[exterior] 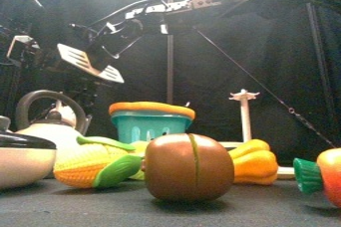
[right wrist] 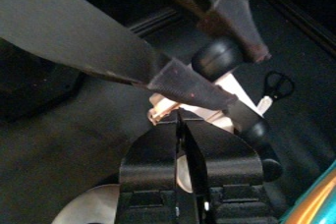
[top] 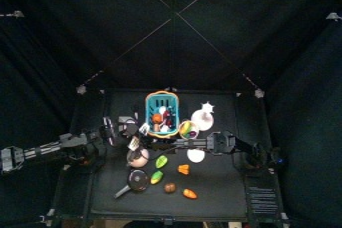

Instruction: Grab cleaver handle

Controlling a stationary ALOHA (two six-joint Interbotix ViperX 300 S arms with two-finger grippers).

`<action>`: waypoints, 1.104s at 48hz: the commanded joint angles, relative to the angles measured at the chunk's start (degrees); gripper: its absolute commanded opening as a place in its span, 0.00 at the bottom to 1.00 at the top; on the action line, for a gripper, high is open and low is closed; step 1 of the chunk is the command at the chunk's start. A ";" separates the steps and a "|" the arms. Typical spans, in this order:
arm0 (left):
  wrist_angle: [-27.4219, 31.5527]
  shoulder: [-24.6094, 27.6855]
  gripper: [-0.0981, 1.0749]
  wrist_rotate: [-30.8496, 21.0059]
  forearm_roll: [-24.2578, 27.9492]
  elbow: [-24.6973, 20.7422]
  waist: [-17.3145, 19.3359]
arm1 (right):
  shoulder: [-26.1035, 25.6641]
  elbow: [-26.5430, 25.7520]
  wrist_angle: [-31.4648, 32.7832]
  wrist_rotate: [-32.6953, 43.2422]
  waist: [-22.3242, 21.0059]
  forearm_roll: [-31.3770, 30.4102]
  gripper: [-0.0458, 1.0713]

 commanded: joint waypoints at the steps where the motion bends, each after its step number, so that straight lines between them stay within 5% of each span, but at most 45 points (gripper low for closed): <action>1: -0.35 0.18 0.64 -0.18 0.09 -1.58 0.00 | -4.57 -0.70 -0.35 0.00 0.44 -1.23 0.15; 14: -0.62 -0.44 0.64 -0.18 0.53 -2.02 0.18 | -8.17 1.58 0.26 0.00 1.76 -3.60 0.15; 53: -0.70 -1.85 0.64 -0.26 2.02 -6.42 -0.70 | -25.66 23.99 0.88 1.14 2.11 -5.71 0.15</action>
